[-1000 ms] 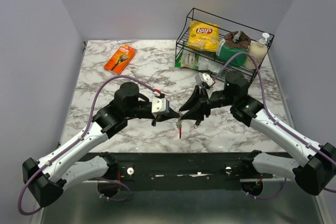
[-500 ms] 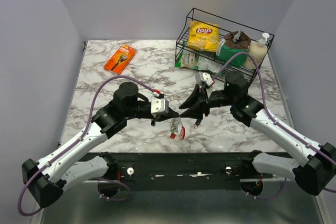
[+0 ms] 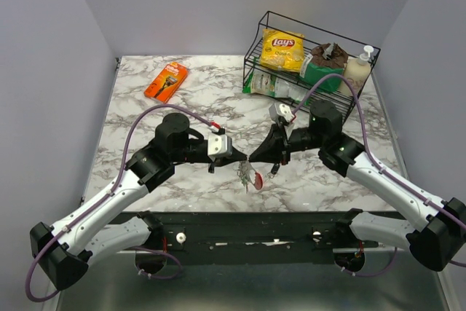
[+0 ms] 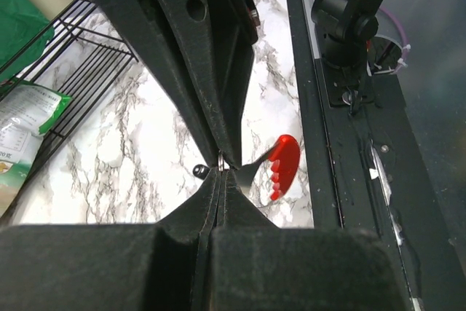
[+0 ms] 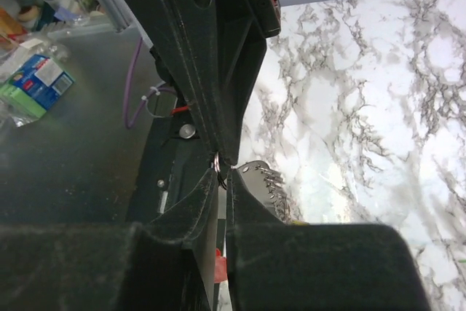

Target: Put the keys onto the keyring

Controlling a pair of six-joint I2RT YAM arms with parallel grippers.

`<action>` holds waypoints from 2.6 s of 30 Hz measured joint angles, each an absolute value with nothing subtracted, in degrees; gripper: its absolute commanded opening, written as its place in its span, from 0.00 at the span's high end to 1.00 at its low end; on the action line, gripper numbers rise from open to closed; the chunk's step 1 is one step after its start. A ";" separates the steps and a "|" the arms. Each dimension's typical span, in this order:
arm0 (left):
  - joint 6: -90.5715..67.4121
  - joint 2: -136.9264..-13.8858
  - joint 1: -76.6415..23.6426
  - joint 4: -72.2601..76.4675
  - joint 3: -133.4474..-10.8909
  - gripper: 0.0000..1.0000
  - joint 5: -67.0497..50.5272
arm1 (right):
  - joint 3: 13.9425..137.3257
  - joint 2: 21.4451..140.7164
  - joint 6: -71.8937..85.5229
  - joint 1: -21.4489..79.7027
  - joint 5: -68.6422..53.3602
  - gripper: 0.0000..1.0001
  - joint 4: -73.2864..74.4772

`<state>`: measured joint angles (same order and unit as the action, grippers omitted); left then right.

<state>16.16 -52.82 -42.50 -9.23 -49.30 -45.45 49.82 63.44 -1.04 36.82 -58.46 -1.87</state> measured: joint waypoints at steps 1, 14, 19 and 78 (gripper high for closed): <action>16.03 -52.84 -42.41 -9.15 -49.30 1.00 -45.25 | 49.82 63.44 -1.04 36.82 -58.63 0.99 -1.83; 4.49 -48.82 -42.50 7.97 -40.99 0.10 -33.45 | 49.65 63.59 3.66 37.01 -54.43 0.99 -4.86; -3.11 -45.08 -41.34 14.33 -38.79 0.14 -24.34 | 49.63 63.57 6.96 37.01 -52.88 0.99 -9.50; -46.48 -68.31 -28.05 71.99 -40.40 0.60 -56.05 | 46.74 62.24 27.53 34.26 -54.33 0.99 -40.64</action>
<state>-46.48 -68.31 -28.05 71.99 -40.40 -56.05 46.74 62.24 27.53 34.26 -54.33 -40.64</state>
